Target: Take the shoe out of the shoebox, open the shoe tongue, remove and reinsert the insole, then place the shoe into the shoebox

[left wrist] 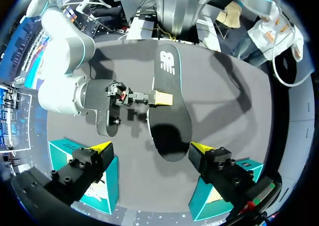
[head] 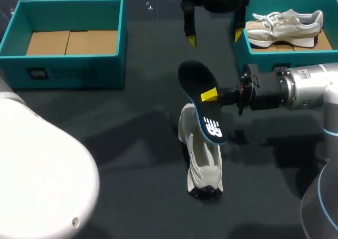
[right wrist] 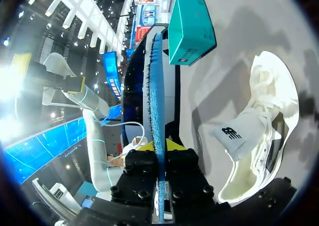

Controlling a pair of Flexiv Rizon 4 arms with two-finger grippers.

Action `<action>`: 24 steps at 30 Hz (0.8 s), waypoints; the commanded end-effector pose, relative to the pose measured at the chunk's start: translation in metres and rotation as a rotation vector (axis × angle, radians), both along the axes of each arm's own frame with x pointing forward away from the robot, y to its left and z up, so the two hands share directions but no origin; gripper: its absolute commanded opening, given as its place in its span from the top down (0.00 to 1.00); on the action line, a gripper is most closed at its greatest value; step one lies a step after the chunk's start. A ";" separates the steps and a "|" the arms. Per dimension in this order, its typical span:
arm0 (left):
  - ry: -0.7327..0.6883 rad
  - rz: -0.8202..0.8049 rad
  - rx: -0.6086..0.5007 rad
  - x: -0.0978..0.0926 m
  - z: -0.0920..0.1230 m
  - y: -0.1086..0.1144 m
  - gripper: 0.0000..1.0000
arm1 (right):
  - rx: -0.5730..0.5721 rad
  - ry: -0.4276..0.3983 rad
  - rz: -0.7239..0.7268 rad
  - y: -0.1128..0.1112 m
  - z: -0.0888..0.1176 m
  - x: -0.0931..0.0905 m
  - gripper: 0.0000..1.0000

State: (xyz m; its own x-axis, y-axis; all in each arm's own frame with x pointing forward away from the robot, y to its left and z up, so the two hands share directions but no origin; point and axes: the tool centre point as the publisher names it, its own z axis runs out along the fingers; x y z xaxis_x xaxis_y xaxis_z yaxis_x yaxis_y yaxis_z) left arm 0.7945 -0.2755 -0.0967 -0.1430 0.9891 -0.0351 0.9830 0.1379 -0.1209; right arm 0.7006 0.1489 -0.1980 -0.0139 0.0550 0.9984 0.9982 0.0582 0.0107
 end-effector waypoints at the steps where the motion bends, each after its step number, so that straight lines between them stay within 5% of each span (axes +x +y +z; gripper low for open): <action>1: 0.021 -0.013 0.138 0.002 0.001 -0.004 0.00 | -0.001 0.000 -0.002 0.001 0.000 -0.001 1.00; 10: 0.005 -0.007 0.080 -0.003 -0.001 -0.004 0.00 | -0.001 0.000 -0.002 0.001 0.000 -0.001 1.00; 24: -0.056 0.036 -0.377 -0.024 0.006 0.034 0.00 | -0.001 0.000 -0.002 0.001 0.000 -0.001 1.00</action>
State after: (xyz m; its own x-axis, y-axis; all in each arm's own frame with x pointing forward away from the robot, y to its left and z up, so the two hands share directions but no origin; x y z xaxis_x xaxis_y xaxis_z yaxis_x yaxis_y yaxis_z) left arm 0.7815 -0.2726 -0.0848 -0.1416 0.9860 -0.0882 0.9832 0.1297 -0.1287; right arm 0.7008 0.1489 -0.1980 -0.0140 0.0555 0.9984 0.9982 0.0589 0.0107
